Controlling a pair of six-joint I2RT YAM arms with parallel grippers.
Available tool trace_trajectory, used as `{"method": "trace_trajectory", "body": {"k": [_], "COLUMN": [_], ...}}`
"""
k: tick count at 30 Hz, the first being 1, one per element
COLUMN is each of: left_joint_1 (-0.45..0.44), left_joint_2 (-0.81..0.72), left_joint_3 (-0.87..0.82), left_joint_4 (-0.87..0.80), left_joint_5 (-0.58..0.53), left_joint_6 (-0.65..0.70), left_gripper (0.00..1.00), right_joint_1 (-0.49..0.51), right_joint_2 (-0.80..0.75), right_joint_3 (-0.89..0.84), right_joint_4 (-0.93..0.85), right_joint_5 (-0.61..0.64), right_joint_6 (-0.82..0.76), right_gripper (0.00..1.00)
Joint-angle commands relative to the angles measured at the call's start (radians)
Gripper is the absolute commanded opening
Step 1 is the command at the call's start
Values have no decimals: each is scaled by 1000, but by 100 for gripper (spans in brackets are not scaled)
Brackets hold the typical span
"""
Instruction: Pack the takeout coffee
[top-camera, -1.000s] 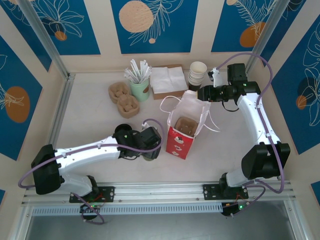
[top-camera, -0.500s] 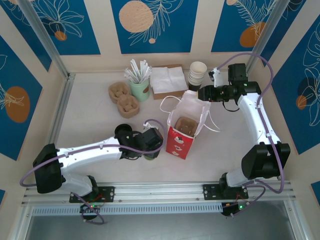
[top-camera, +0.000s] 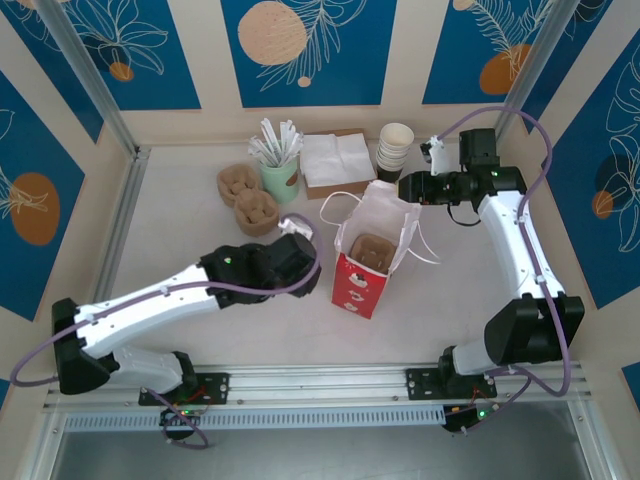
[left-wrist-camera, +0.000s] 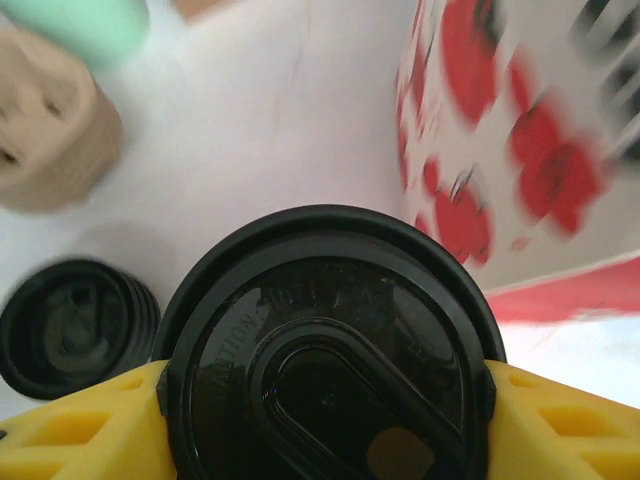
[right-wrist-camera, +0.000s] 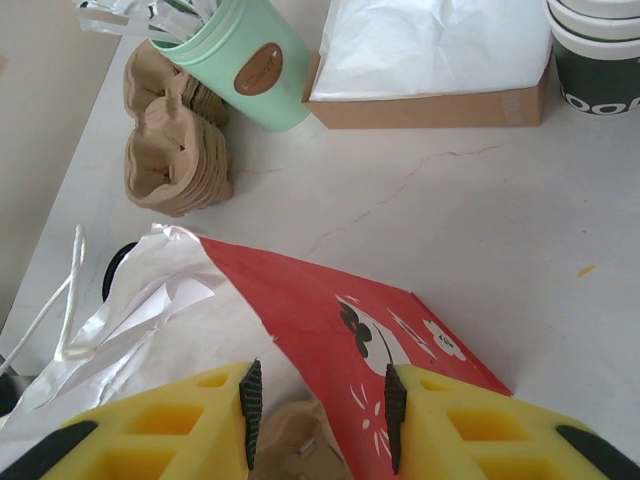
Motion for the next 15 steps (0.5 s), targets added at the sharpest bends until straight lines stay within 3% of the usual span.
{"method": "trace_trajectory", "body": {"k": [1, 8, 15], "left_joint_1": [-2, 20, 26], "left_joint_2": [-25, 32, 142], "left_joint_3": [124, 385, 600], "left_joint_4": [-77, -105, -80], "left_joint_5": [-84, -124, -26], "left_joint_6": [101, 256, 346], "left_gripper": [66, 65, 65], "right_joint_1": [-8, -7, 11], "right_joint_2": [-36, -65, -67], "right_joint_3": [-14, -18, -29], "right_joint_4": [7, -6, -8], "right_joint_5": [3, 21, 39], "right_joint_6": [24, 24, -61], "right_gripper": [40, 41, 45]}}
